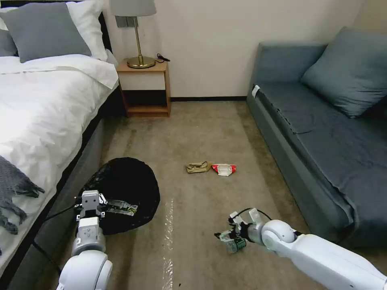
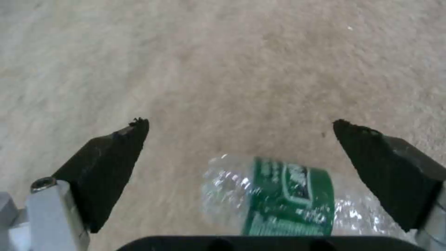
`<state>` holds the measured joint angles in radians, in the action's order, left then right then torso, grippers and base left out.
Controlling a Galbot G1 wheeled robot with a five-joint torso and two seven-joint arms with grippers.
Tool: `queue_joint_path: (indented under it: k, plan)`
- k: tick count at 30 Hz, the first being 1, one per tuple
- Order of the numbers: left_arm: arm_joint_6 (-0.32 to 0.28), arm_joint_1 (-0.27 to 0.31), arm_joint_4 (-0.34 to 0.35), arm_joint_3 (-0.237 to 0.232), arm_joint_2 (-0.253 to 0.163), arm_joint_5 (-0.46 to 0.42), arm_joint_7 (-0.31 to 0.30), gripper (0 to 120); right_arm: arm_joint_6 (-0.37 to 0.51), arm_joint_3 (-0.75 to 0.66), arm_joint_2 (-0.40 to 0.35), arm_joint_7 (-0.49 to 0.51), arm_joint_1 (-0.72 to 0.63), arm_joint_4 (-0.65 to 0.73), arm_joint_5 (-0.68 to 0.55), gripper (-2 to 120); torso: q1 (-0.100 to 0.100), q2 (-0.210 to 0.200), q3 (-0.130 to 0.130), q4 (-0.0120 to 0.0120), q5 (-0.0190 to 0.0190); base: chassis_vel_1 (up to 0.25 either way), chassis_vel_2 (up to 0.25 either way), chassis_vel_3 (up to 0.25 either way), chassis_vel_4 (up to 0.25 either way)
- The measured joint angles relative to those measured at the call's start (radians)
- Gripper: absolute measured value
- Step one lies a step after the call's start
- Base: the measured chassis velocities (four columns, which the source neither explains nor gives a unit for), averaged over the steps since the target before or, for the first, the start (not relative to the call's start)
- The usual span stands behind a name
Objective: Pick up the trash bin, then pick up the garbage on the floor and place it into the trash bin.
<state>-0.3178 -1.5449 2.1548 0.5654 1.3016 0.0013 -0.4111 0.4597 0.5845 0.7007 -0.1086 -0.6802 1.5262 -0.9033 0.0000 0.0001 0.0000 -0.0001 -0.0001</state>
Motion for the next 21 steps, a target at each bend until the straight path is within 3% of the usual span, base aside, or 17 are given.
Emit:
queue_joint_path:
  k: [3, 8, 16, 21]
  plan:
    - [0.0, 0.002, 0.0, -0.003, 0.004, 0.0, 0.0, 3, 0.008, 0.017, -0.025, -0.045, 0.017, 0.037, 0.052, 100, 0.0, 0.0, 0.0, 0.0001, 0.0, 0.0, 0.0, 0.0, 0.0]
    - [-0.001, 0.008, -0.002, -0.012, 0.016, 0.0, 0.001, 3, 0.003, 0.066, -0.075, -0.15, 0.045, 0.076, 0.253, 100, 0.0, 0.0, 0.0, 0.0, 0.0001, 0.0, 0.0, 0.0, 0.0]
    - [0.0, 0.008, -0.009, -0.014, 0.021, 0.0, 0.001, 3, -0.068, 0.08, -0.085, -0.275, 0.049, 0.02, 0.468, 100, 0.0, 0.0, 0.0, 0.0, 0.0002, 0.0, 0.0, 0.0, 0.0]
    - [0.0, 0.008, -0.009, -0.014, 0.022, -0.001, 0.001, 3, -0.083, 0.088, -0.067, -0.293, 0.053, -0.027, 0.503, 100, 0.0, 0.0, 0.0, 0.0, 0.0001, 0.0, 0.0, 0.0, 0.0]
